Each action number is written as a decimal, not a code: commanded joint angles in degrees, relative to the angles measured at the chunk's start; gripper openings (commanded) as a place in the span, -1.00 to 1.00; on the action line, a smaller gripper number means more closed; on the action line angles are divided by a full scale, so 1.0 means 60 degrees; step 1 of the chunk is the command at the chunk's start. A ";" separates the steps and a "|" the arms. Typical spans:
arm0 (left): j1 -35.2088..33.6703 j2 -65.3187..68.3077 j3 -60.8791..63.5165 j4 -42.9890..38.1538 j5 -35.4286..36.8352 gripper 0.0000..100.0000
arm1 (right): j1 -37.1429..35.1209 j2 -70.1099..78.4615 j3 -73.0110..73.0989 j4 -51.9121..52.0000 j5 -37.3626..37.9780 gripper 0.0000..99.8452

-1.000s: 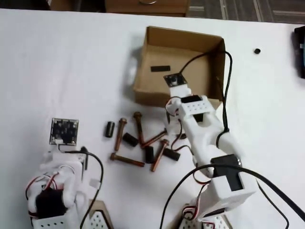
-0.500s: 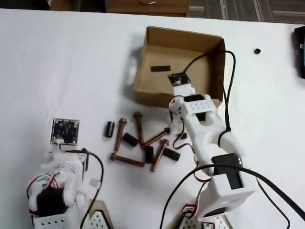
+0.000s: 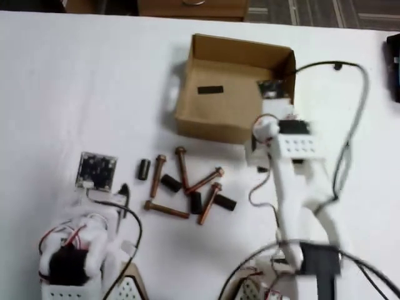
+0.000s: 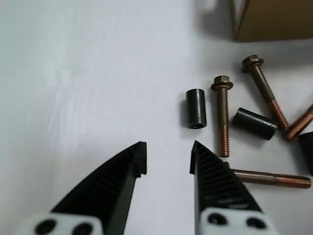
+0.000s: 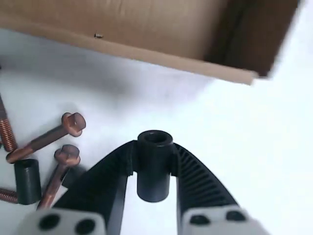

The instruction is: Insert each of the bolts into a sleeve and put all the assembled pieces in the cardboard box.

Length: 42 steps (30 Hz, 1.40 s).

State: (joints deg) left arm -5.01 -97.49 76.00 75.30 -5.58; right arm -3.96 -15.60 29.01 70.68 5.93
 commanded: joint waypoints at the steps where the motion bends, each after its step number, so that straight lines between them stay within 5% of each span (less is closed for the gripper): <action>1: 0.0835 0.1905 -0.1311 -0.0615 0.0689 -0.66 | 0.0388 -0.2190 -0.0088 0.0696 0.0000 -0.96; 16: 0.2593 1.0667 -0.8066 0.0615 0.2227 -0.66 | 0.1473 -0.7084 0.0190 0.2542 0.0073 -0.96; 42: 0.2095 1.6835 -0.9077 -0.1758 0.2212 -0.66 | 0.1853 -0.9326 0.3092 0.2073 0.0088 -0.96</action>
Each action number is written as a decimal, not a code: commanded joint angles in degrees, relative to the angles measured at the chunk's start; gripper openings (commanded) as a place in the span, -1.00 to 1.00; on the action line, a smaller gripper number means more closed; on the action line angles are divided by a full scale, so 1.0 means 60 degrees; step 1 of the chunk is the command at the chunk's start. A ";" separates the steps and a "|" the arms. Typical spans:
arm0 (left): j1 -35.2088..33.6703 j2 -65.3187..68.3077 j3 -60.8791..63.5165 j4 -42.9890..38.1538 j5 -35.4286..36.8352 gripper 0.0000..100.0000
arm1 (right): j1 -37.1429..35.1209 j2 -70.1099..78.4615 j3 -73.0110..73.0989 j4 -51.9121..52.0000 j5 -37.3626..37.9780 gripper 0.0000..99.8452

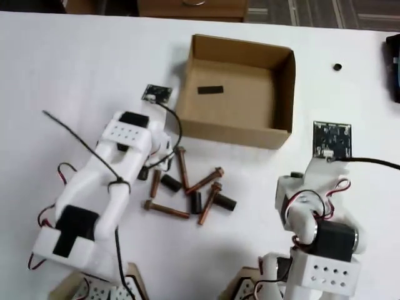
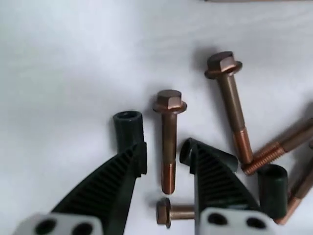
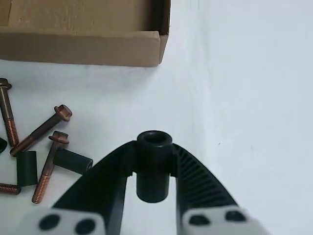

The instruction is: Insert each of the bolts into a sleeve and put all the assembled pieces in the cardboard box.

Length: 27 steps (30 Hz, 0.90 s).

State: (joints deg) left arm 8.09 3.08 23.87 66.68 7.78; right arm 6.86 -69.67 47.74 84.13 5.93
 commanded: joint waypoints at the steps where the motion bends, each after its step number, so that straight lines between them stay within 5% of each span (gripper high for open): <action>1: -0.0073 0.0176 -0.0388 -0.0440 -0.0015 -0.66 | 0.0051 -0.0344 -0.0029 -0.0168 0.0088 -0.96; 22: -0.0088 0.2535 -0.0769 -0.1553 0.0029 -0.67 | 0.0022 -0.0388 -0.0015 -0.0154 0.0088 -0.96; 27: -0.0088 0.2872 -0.1575 -0.0996 0.0015 -0.98 | 0.0022 -0.0388 -0.0015 -0.0154 0.0088 -0.96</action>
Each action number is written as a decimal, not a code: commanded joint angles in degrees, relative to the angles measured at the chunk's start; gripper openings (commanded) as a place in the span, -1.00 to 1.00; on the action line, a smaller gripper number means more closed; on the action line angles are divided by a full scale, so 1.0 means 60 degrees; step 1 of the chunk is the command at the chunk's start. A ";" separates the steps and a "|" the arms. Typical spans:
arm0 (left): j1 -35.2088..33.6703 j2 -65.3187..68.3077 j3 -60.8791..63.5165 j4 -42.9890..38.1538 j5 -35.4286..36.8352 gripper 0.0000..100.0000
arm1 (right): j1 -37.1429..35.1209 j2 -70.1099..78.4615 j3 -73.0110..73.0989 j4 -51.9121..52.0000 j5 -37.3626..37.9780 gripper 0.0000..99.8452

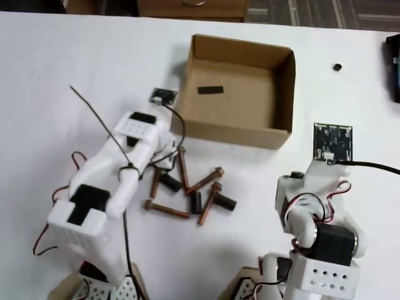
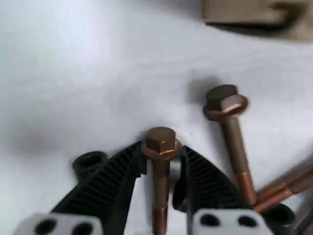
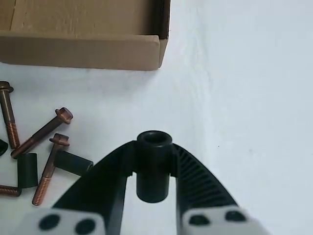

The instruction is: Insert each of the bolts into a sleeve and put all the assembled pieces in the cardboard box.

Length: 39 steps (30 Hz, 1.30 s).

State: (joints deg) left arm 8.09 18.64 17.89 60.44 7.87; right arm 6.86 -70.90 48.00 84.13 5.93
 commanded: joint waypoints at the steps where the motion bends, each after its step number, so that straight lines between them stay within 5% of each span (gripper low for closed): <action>1: -0.0088 0.0337 -0.0711 0.0147 0.0000 -0.93 | 0.0022 -0.0183 -0.0059 -0.0154 0.0088 -0.96; 11: -0.0073 0.0322 -0.2015 0.1978 0.0015 -0.96 | 0.0007 -0.0183 -0.0059 -0.0168 0.0044 -0.96; 19: -0.0059 -0.0908 -0.6234 0.5568 0.0029 -0.96 | -0.0007 -0.0198 -0.0147 -0.1531 0.0029 -0.96; 24: -0.0059 -0.2564 -0.8051 0.6872 0.0015 -0.96 | -0.1077 -0.0198 -0.1245 -0.0608 0.0015 -0.96; 31: -0.0044 -0.5319 -0.7744 0.6945 0.0044 -0.96 | -0.2220 -0.0198 -0.3253 0.0286 -0.0777 -0.96; 39: -0.0044 -0.8835 -0.4989 0.6930 0.0044 -0.96 | -0.2234 -0.0198 -0.4073 0.0579 -0.0996 -0.96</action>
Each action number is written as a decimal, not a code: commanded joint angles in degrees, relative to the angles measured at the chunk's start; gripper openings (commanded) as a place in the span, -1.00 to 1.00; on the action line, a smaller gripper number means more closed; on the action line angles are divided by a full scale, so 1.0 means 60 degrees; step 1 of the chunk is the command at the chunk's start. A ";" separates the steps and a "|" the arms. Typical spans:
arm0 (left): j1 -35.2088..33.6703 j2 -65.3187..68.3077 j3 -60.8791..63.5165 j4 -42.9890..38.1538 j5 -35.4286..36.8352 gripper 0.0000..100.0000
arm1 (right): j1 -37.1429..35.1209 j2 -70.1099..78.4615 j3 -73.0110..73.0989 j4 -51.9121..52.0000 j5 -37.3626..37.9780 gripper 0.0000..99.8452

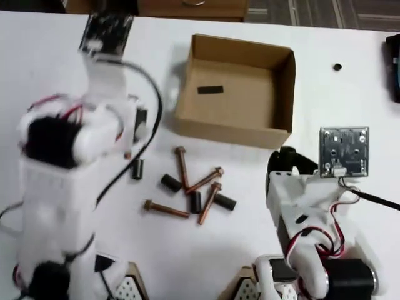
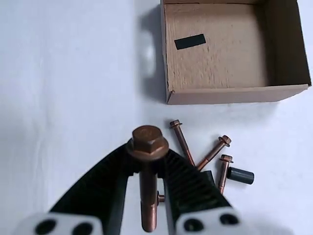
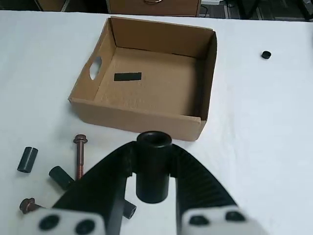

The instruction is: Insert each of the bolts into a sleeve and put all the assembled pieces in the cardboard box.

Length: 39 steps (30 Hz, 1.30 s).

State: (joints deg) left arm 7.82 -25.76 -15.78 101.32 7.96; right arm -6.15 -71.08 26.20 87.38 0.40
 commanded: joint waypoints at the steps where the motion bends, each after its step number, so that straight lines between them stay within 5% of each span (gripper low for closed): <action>1: 0.0000 -0.1875 0.0901 0.0117 0.0029 -0.96 | -0.0095 -0.0168 -0.0440 0.0037 -0.0088 -0.96; 7: 0.0015 -0.4088 0.1385 -0.0073 0.0073 -0.96 | -0.1868 -0.0168 -0.0381 0.0110 -0.0103 -0.96; 14: 0.1773 -0.4659 0.1399 -0.0132 0.2652 -0.96 | -0.3392 -0.0623 0.0747 -0.0212 -0.1201 -0.96; 19: 0.2066 -0.4645 0.1414 -0.0791 0.2872 -0.96 | -0.4125 -0.2674 0.2286 -0.1121 -0.1187 -0.96; 25: 0.2242 -0.4630 0.1751 -0.2388 0.2886 -0.96 | -0.4256 -0.5414 0.4322 -0.1927 -0.1201 -0.96; 39: 0.3736 -0.4630 0.5209 -0.6476 0.3429 -0.96 | -0.5326 -0.5326 0.6022 -0.3377 -0.1245 -0.96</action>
State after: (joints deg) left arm 29.36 -52.66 14.73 66.07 28.18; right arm -37.71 -102.46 62.07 69.54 -6.73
